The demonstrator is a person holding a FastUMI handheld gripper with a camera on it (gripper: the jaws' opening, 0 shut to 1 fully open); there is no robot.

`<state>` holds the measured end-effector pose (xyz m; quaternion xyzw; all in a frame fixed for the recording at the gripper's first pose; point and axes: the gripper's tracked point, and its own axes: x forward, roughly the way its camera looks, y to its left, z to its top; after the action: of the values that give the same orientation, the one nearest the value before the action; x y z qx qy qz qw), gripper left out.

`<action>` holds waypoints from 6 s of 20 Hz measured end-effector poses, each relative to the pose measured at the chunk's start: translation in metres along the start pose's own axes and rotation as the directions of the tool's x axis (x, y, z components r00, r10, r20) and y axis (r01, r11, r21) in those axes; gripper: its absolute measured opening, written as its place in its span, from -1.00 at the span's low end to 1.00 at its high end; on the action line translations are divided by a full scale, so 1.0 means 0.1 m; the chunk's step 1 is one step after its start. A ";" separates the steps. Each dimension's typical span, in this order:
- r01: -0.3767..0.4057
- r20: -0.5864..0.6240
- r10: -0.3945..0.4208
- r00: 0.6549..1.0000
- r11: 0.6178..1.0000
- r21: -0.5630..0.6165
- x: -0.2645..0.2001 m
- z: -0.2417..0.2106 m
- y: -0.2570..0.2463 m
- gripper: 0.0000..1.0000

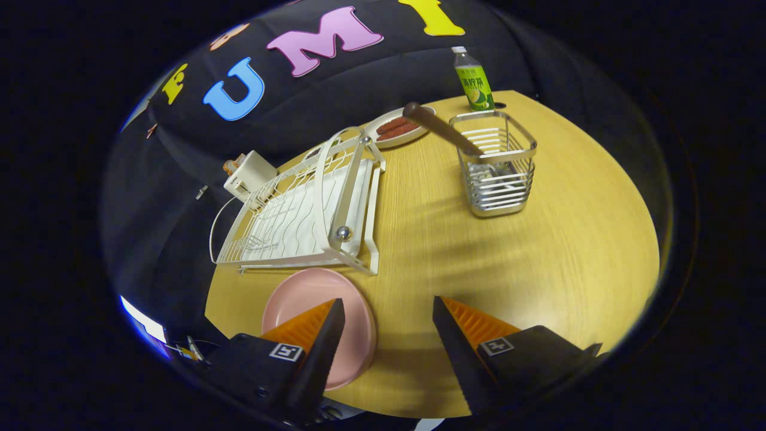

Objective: Take the plate from the dish rack, then take the spoon from the basket and place it into the plate.

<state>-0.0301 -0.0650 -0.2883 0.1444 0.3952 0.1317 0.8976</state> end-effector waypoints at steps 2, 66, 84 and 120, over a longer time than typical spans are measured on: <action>0.029 0.092 -0.019 0.996 0.994 -0.105 -0.16 0.27 -0.18 0.97; 0.157 0.440 0.012 0.898 0.925 -0.345 -0.81 1.21 1.53 -0.75; 0.200 0.324 -0.023 0.946 0.827 -0.525 0.30 0.15 1.88 -0.73; 0.067 0.524 0.028 0.851 0.985 -0.162 -1.07 1.45 1.75 0.96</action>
<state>-0.0130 0.0372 -0.0594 0.0921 0.1241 0.1123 0.9816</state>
